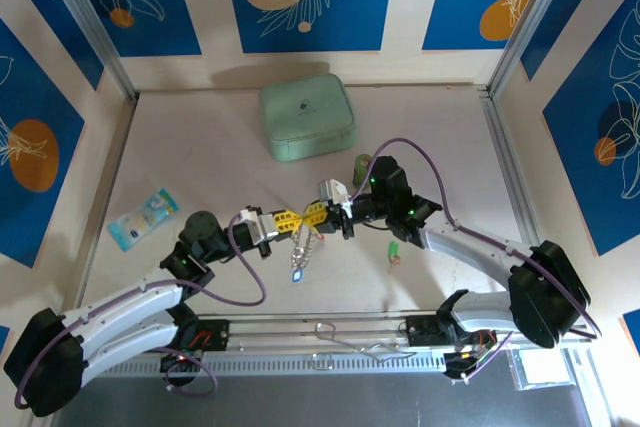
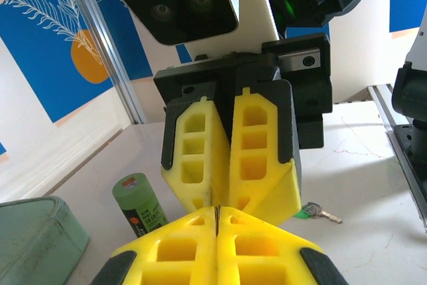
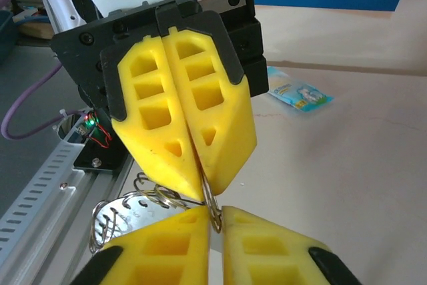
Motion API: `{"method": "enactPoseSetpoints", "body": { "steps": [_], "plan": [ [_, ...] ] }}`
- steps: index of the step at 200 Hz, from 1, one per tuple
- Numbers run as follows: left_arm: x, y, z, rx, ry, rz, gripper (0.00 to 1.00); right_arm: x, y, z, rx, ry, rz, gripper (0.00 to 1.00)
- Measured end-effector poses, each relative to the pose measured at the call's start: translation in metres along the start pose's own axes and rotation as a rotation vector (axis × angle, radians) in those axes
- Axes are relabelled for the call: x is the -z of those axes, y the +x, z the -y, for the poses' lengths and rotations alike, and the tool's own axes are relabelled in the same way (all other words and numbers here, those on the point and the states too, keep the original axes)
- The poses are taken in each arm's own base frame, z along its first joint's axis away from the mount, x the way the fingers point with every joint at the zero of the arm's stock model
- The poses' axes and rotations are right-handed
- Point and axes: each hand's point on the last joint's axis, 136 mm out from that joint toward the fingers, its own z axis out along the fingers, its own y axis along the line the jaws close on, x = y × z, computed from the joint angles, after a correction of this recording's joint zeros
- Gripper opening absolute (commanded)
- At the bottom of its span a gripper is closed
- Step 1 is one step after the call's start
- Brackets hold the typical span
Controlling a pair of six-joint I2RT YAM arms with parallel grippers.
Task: Put the keys on the keyring
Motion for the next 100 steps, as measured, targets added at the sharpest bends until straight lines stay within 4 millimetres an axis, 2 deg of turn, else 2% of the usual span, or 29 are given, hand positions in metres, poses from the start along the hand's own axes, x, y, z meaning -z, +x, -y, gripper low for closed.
{"method": "enactPoseSetpoints", "body": {
  "steps": [9, 31, 44, 58, 78, 100],
  "plan": [
    [0.0, 0.0, 0.0, -0.001, -0.002, 0.001, 0.0, 0.0, -0.001, 0.0, -0.001, 0.002, 0.002, 0.0],
    [0.0, -0.001, -0.002, -0.002, -0.011, 0.002, 0.0, 0.0, -0.001, 0.001, 0.004, 0.007, 0.003, 0.0],
    [0.002, 0.0, -0.004, 0.0, -0.028, -0.008, 0.22, -0.001, 0.0, 0.002, 0.004, 0.014, -0.004, 0.0],
    [0.006, 0.001, -0.009, 0.003, -0.067, -0.031, 0.32, -0.001, 0.005, 0.003, -0.006, 0.033, -0.033, 0.0],
    [0.015, -0.008, -0.019, 0.002, -0.135, -0.049, 0.32, 0.001, 0.012, 0.005, -0.019, 0.072, -0.112, 0.0],
    [0.023, -0.019, -0.026, -0.006, -0.174, -0.071, 0.29, 0.003, 0.009, 0.011, -0.012, 0.118, -0.211, 0.0]
  ]
}}
